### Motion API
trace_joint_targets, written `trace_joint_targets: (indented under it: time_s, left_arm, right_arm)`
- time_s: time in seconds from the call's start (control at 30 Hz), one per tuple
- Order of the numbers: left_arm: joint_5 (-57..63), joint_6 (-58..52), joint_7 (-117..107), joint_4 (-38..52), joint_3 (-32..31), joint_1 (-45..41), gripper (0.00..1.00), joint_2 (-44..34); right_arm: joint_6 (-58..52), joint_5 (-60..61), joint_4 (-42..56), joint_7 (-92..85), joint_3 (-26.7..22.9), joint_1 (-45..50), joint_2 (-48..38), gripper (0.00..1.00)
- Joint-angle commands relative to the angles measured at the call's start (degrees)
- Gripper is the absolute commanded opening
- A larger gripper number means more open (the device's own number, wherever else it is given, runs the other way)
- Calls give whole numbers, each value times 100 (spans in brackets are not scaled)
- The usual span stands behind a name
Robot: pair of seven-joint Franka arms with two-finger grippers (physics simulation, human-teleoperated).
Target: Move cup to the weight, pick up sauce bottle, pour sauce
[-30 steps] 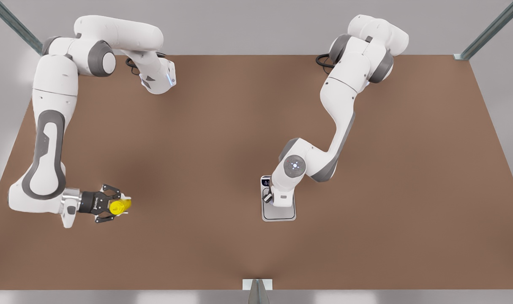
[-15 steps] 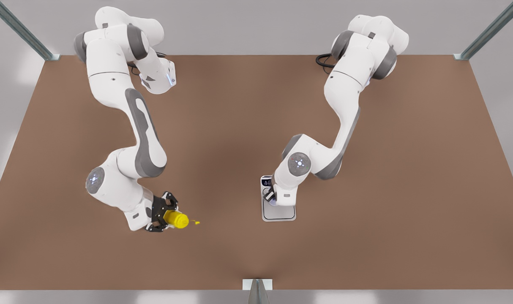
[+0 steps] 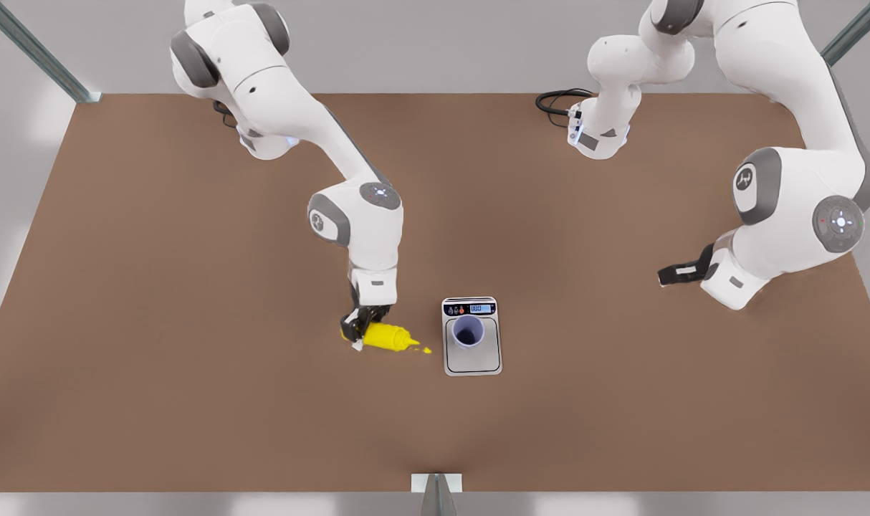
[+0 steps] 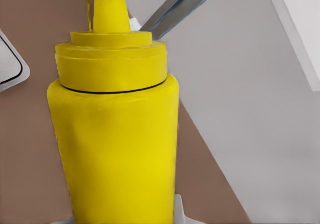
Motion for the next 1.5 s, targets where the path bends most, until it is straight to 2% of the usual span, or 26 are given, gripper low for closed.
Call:
trace_joint_targets:
  time_s: [0.0, 0.07, 0.13, 0.23, 0.3, 0.33, 0.4, 0.97, 1.47]
  left_arm:
    - [626, 49, 54, -267, -14, 34, 100, -254]
    - [644, 101, 151, -339, 39, 16, 100, -404]
    - [644, 119, 212, -269, 39, 25, 100, -360]
    - [652, 154, 212, -260, 39, 25, 100, -167]
    - [652, 356, 212, -234, 39, 25, 100, -18]
    - [652, 313, 212, 99, 39, 25, 100, 298]
    - [635, 321, 178, 285, 39, 8, 100, 606]
    - [626, 321, 177, 241, 39, -1, 100, 642]
    - [608, 321, 160, 241, 39, -1, 100, 642]
  right_arm:
    - [-74, -231, 9, 136, -1, 61, 4, 58]
    - [-645, -689, 465, 321, 8, 403, 277, 58]
    - [-751, -970, 598, 303, 8, 588, 497, 58]
    - [-1409, -1329, 1143, 321, 8, 720, 857, 58]
    - [-1849, -1865, 1143, 330, 8, 948, 953, 58]
    - [-2016, -2129, 1134, 321, 8, 1054, 1006, 58]
    - [-2025, -2305, 1143, 338, 8, 1177, 1147, 58]
    - [-3264, -4327, 1178, 927, 8, 1546, 1903, 58]
    - [-3590, -4811, 1152, 927, 17, 1678, 2254, 58]
